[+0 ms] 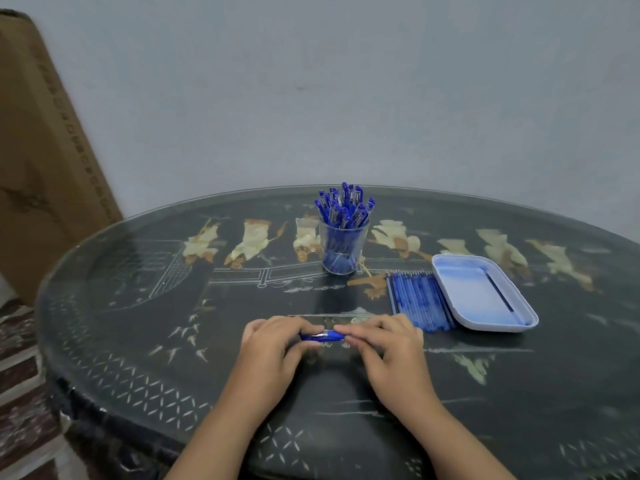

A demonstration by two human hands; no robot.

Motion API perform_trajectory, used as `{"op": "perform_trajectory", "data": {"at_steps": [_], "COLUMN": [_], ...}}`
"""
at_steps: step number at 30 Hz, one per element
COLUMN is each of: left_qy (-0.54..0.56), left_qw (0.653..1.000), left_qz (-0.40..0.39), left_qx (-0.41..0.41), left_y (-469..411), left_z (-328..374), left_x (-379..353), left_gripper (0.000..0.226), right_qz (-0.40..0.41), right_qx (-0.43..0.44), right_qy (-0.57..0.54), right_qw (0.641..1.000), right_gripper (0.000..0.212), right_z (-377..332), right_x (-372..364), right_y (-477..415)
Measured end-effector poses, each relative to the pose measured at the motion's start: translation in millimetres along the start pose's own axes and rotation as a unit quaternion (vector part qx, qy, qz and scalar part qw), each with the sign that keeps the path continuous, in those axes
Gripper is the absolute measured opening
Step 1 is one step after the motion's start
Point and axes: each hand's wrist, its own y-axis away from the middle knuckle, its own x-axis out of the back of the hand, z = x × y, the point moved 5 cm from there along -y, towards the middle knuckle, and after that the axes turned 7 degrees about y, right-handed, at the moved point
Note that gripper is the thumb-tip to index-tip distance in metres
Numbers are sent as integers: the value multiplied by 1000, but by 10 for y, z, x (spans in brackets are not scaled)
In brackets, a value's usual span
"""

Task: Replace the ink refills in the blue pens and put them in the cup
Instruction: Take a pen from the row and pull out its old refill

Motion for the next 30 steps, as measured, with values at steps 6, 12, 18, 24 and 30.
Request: {"op": "perform_trajectory", "data": {"at_steps": [6,12,18,24,30], "left_qy": [-43,-47,-50,-54,-53], "left_qw": [999,999,998,997,995], "left_qz": [13,6,-5,-12,-28], "left_qx": [-9,3,28,55,81], "left_y": [16,13,15,24,15], "left_z": [20,74,78,50,51], "left_x": [-8,-13,-23,-24,-36], "left_gripper": [18,21,30,25,27], "right_qz": [15,21,21,25,38], "right_qx": [-13,-10,-10,-1,9], "right_qy": [4,13,19,27,25], "right_qw": [1000,1000,1000,999,999], "right_gripper": [27,28,27,27,24], "right_z": [-9,-38,-38,-65,-77], "right_x": [14,27,25,27,40], "right_y": [12,16,19,21,25]}}
